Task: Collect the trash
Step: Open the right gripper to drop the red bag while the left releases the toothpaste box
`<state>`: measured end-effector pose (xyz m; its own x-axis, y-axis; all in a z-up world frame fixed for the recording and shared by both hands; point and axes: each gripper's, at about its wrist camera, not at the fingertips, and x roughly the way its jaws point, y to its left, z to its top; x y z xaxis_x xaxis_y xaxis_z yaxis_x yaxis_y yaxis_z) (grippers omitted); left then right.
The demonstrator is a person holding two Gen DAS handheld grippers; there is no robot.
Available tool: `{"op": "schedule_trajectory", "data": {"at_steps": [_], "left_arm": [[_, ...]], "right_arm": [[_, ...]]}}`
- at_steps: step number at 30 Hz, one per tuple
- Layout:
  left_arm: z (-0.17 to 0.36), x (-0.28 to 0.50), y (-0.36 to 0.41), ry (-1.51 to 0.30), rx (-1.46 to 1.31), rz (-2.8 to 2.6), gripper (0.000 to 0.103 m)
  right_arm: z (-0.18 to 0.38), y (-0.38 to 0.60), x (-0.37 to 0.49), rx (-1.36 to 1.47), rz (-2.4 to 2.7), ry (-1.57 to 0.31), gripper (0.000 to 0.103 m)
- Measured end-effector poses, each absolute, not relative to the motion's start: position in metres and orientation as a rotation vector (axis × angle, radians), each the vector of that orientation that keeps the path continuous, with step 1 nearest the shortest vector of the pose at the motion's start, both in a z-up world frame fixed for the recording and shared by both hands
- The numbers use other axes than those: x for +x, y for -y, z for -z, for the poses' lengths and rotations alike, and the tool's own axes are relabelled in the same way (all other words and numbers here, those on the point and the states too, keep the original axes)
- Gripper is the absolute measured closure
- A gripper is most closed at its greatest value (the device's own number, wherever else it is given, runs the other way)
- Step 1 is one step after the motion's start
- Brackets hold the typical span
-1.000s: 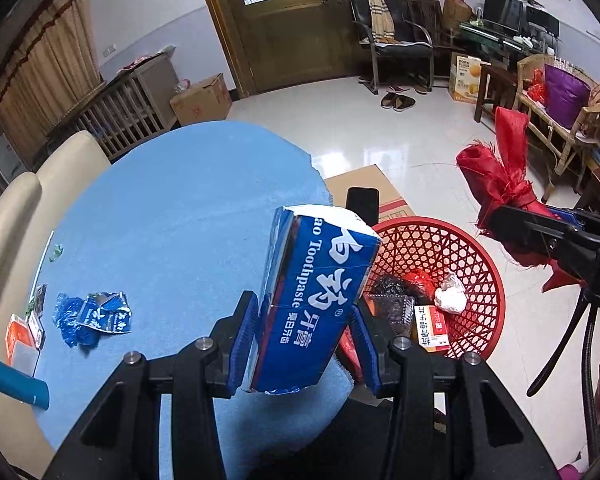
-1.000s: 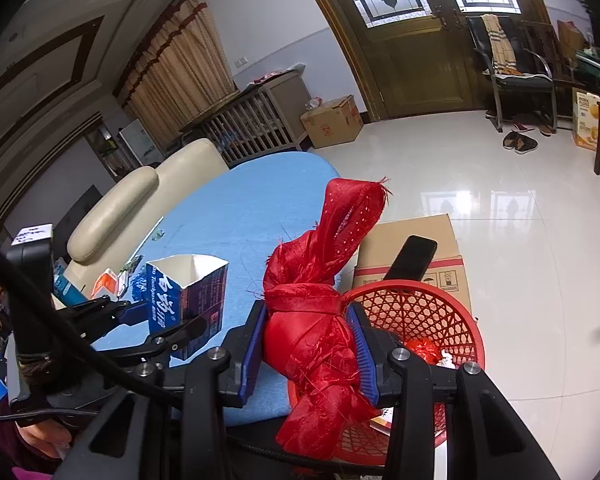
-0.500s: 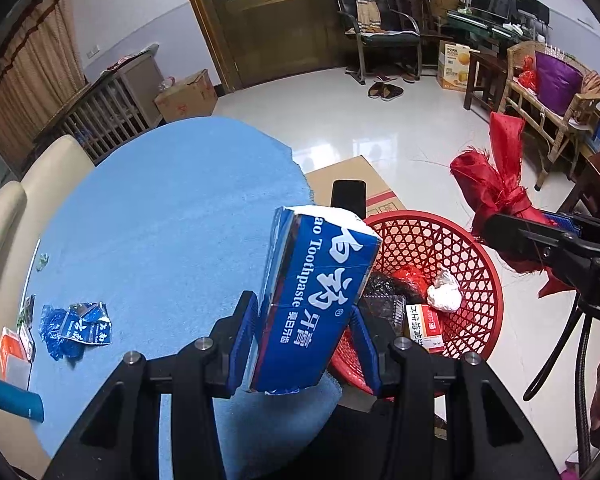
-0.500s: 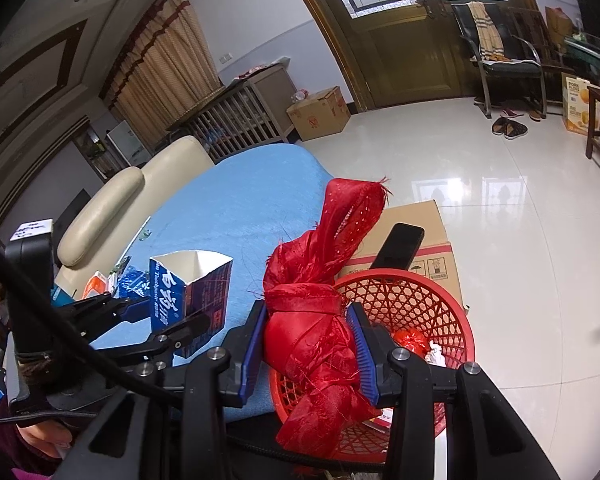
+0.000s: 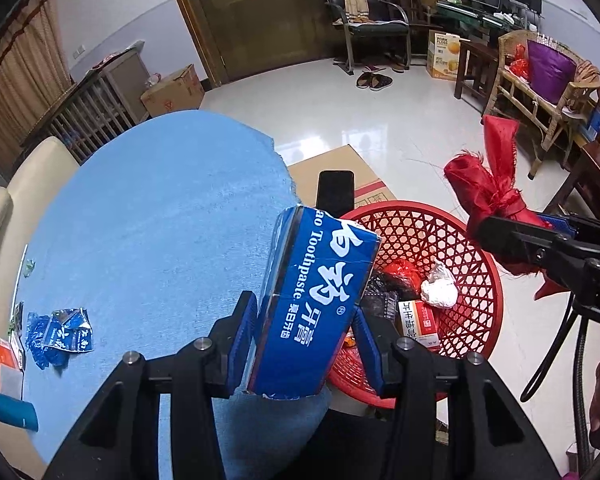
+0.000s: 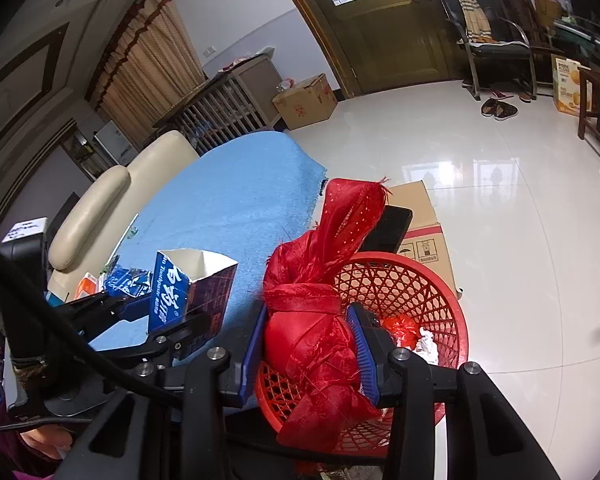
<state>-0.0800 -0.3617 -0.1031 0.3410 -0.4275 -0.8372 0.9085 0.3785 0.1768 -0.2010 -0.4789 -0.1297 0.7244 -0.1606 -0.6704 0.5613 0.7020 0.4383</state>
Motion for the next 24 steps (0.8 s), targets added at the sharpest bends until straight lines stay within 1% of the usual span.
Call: {"op": "schedule_trajectory", "data": {"at_steps": [24], "left_arm": [[0.112,-0.065,0.355,-0.850,0.655,0.966,0.053]], "right_arm": [[0.141,0.477,-0.194,0.687,0.449,-0.678,0.059]]}}
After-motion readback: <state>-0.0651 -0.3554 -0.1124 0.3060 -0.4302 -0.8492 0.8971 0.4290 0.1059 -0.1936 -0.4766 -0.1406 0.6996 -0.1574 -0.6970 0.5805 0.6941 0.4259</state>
